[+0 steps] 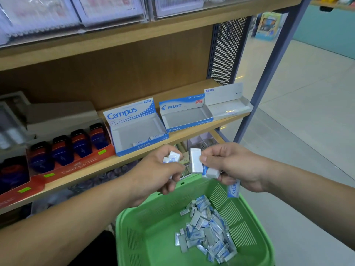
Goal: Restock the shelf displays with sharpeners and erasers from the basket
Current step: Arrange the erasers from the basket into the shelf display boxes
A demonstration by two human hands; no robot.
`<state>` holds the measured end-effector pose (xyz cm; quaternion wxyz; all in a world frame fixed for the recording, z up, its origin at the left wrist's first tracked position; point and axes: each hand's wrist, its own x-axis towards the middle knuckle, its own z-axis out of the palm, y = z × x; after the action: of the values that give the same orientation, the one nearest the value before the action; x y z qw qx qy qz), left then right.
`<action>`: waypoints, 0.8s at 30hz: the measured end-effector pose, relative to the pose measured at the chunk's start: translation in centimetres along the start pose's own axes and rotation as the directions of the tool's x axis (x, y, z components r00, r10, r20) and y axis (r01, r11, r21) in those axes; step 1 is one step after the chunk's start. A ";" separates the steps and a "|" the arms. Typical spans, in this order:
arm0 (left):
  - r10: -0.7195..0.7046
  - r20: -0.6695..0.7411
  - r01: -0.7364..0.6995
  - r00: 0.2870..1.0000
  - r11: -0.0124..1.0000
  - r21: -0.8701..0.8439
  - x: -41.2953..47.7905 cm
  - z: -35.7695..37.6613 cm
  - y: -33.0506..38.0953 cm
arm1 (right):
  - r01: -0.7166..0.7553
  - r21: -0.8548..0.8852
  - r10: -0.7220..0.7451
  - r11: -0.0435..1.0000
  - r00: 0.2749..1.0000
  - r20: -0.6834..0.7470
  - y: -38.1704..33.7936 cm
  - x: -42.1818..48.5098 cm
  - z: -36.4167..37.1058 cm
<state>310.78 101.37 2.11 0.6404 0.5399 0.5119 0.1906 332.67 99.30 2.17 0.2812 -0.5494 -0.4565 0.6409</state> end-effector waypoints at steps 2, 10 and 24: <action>0.023 -0.030 -0.021 0.999 0.998 0.059 0.1 0.4 0.2 | -0.006 -0.042 0.008 0.999 0.999 0.036 -0.3 -0.1 -0.2; 0.076 0.076 -0.083 0.994 0.992 0.092 0.7 2.4 2.1 | -0.021 -0.178 0.051 0.984 0.985 0.163 -0.2 -1.2 -1.6; 0.100 -0.030 -0.102 0.995 0.993 -0.066 4.4 4.7 5.8 | -0.018 0.002 0.018 1.000 0.950 -0.311 0.6 -1.6 -6.2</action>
<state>318.40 104.55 4.73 0.6408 0.5406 0.4858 0.2473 339.12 99.43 2.49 0.3436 -0.6477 -0.4018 0.5487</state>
